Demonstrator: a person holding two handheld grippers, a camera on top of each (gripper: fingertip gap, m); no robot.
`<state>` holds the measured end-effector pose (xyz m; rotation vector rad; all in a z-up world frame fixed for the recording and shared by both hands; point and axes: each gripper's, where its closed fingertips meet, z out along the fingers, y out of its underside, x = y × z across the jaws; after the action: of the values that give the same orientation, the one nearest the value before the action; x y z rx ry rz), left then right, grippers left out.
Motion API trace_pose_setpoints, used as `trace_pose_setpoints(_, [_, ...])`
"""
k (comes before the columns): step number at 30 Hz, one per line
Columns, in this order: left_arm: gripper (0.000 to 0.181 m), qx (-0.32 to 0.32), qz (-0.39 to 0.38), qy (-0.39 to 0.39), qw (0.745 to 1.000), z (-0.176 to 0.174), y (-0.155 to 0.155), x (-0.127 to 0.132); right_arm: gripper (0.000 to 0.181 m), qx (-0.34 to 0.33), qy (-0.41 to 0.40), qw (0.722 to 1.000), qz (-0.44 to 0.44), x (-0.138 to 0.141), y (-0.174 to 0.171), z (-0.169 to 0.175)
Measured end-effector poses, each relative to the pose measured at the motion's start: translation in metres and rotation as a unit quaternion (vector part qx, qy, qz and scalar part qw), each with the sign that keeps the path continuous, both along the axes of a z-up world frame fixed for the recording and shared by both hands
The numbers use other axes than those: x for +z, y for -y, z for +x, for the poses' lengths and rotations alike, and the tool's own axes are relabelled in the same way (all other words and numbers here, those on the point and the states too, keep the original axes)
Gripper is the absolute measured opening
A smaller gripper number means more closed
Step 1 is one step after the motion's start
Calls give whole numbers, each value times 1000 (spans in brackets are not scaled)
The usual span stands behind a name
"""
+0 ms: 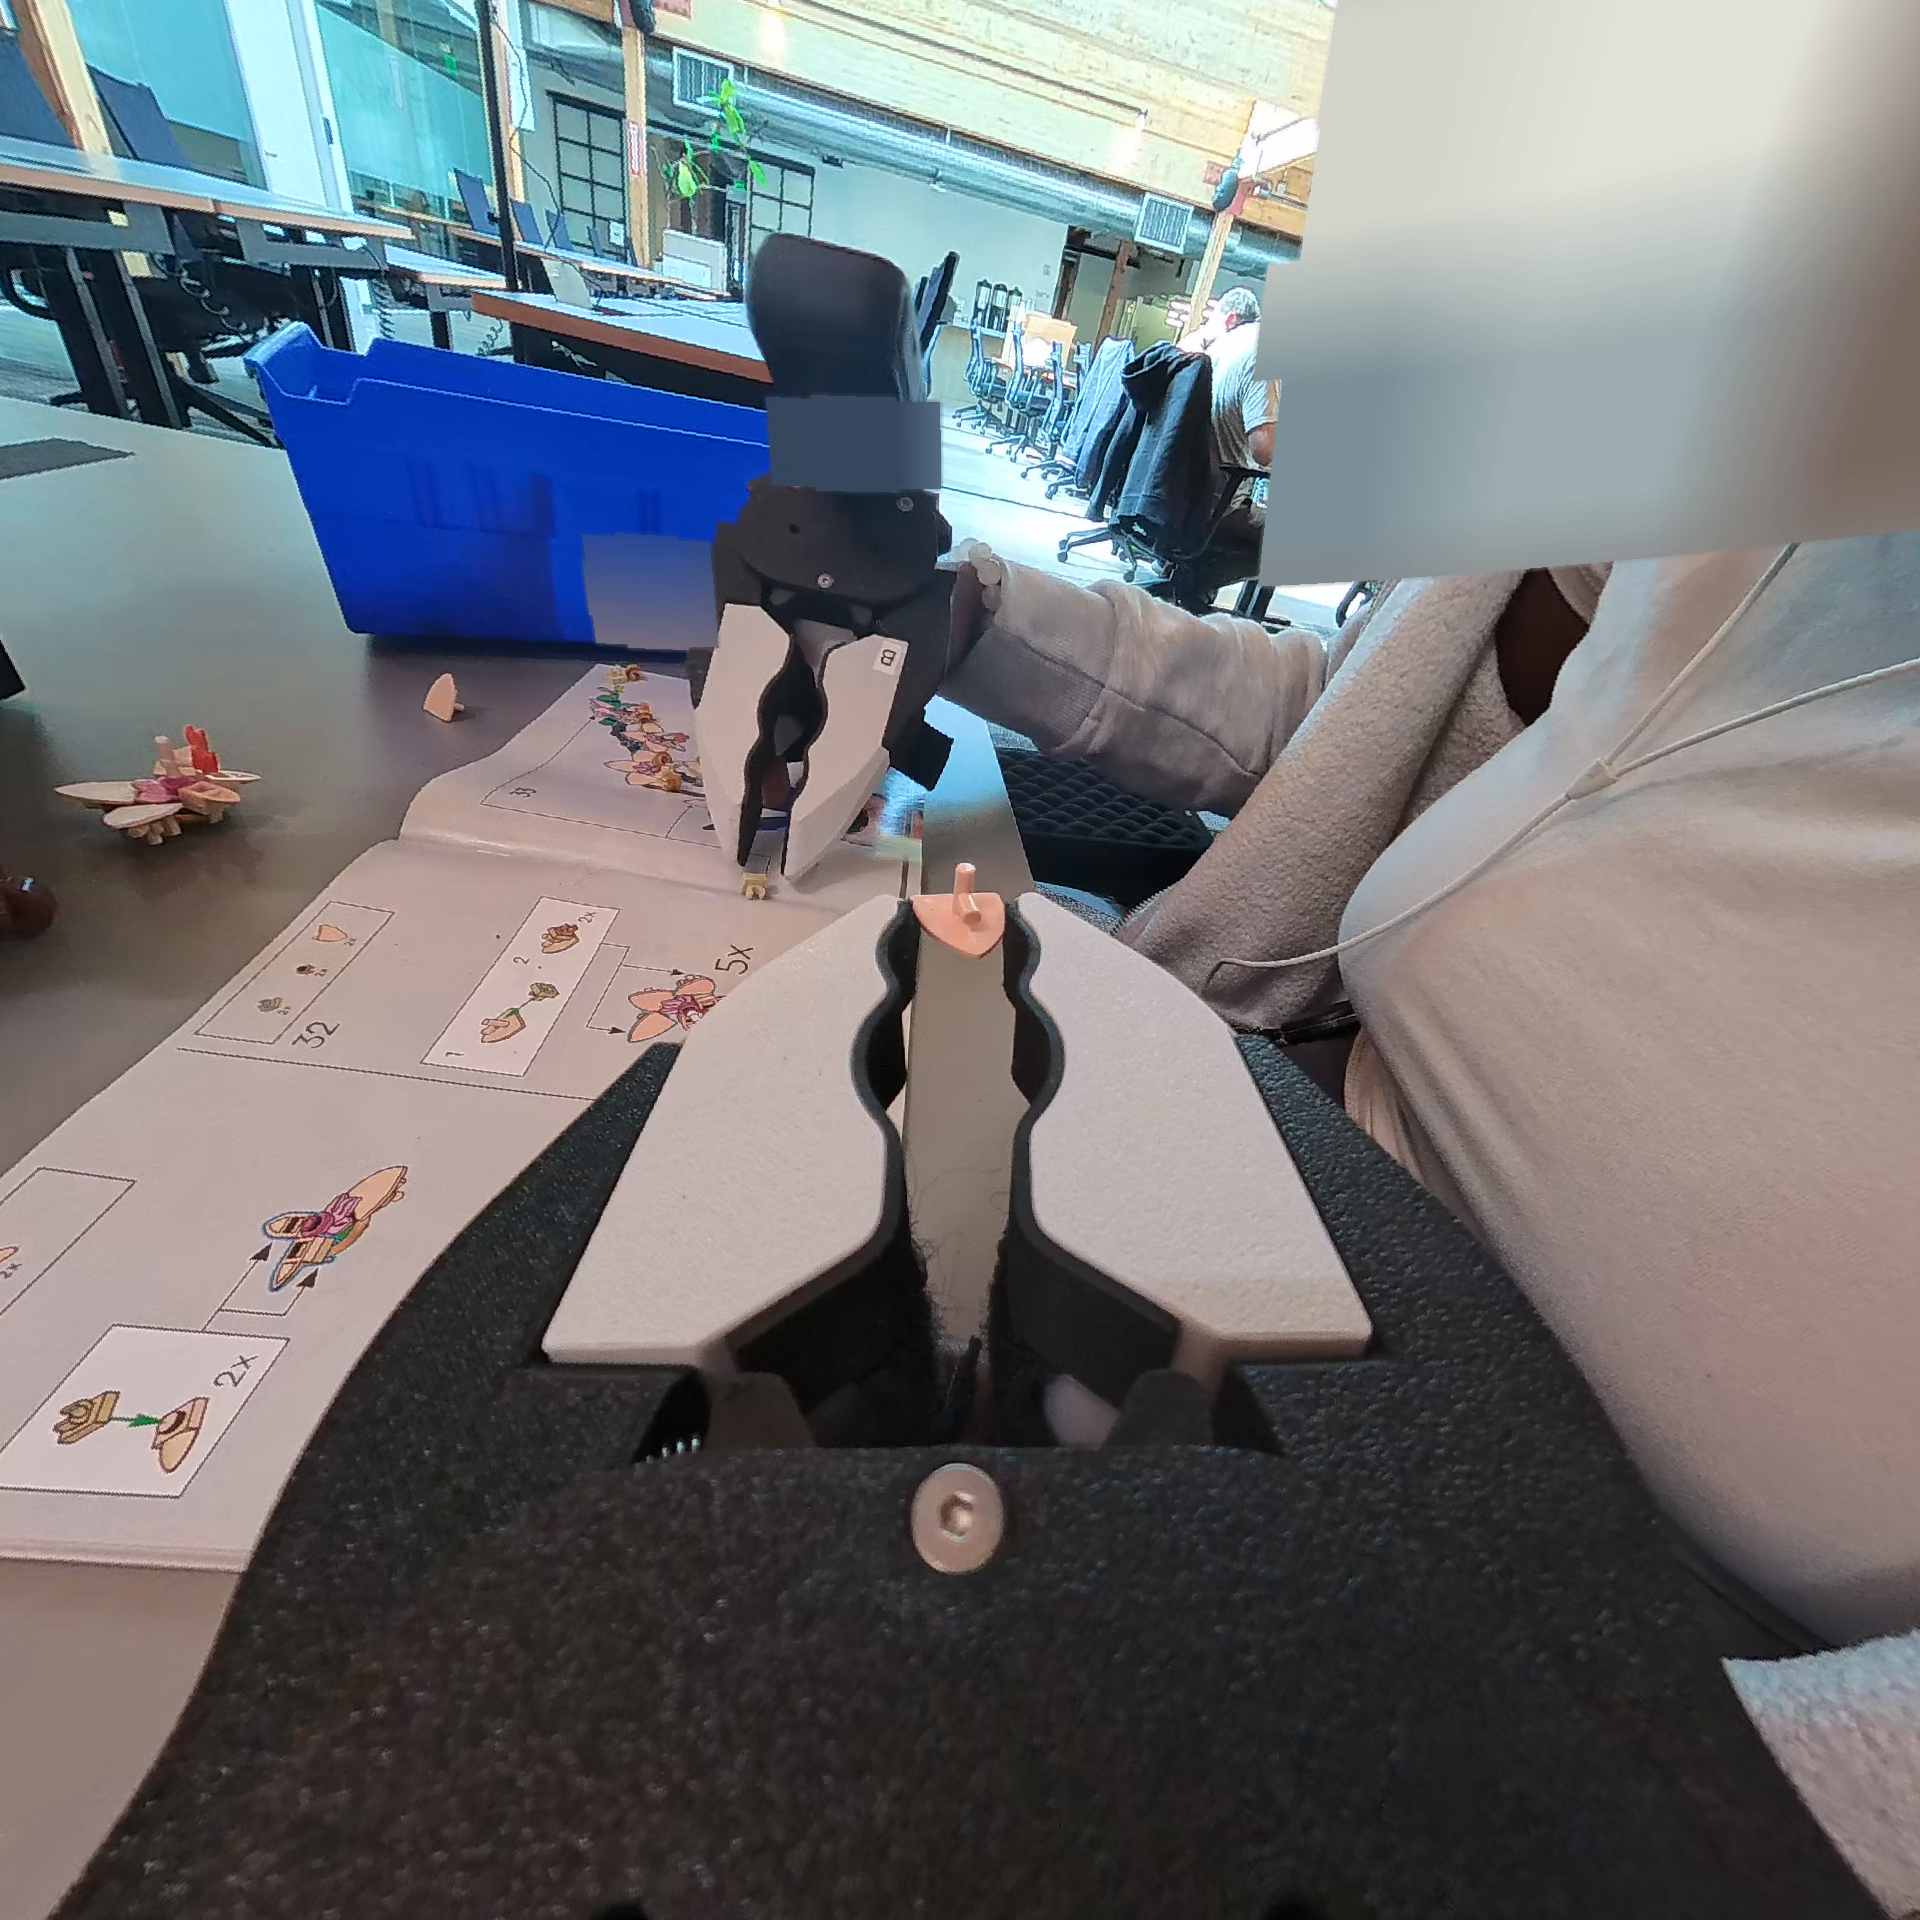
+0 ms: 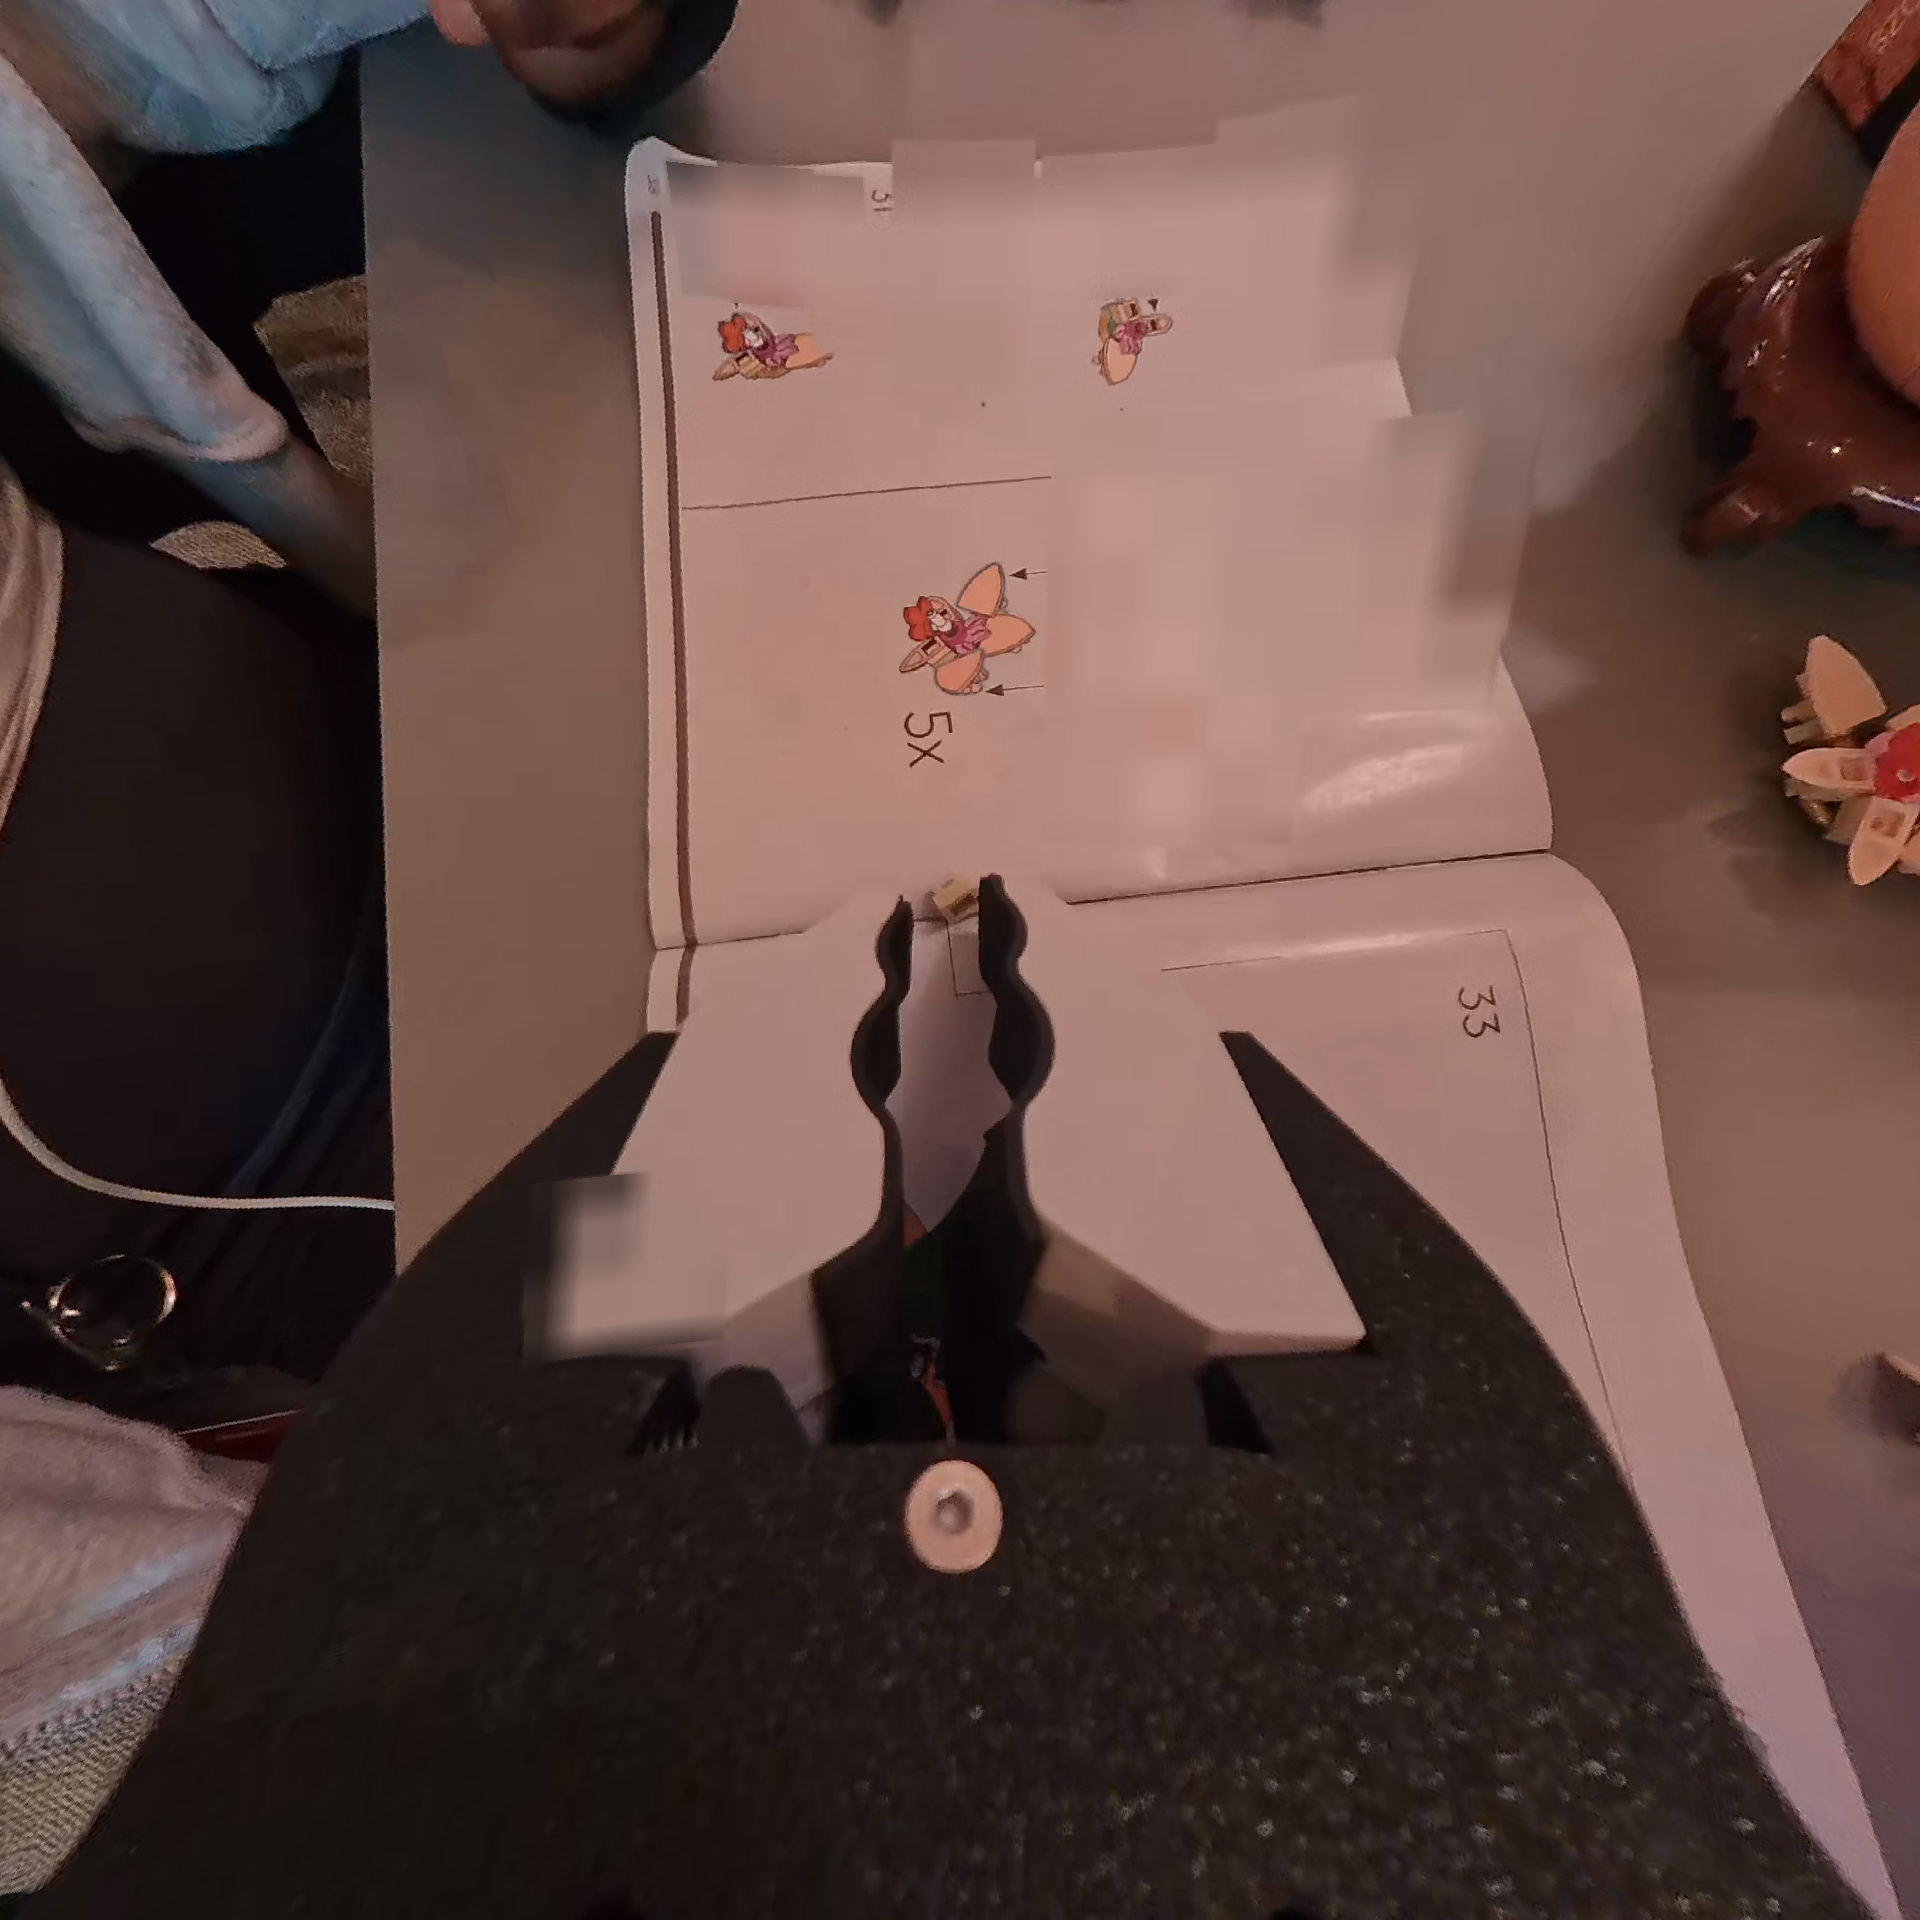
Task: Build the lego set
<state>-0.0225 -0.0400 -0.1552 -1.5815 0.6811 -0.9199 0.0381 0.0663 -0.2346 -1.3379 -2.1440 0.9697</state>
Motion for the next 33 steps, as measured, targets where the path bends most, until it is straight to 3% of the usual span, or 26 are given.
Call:
trace_pose_setpoints(5, [15,0,-1,-1,1000,0,0,0,11,26,14,998,49,5,-8,5])
trace_pose_setpoints(9, [15,-1,-1,-3,1000,1,0,-1,15,126,17,985,118,10,-5,3])
trace_pose_setpoints(15, [15,1,1,-11,1000,2,1,-2,15,201,11,975,98,2,-2,-1])
trace_pose_setpoints(25, [15,-1,-5,-4,1000,1,0,-2,9,218,3,972,86,-8,0,-5])
trace_pose_setpoints(33, [15,-1,-4,-7,1000,1,1,-2,8,192,11,977,90,-7,3,-7])
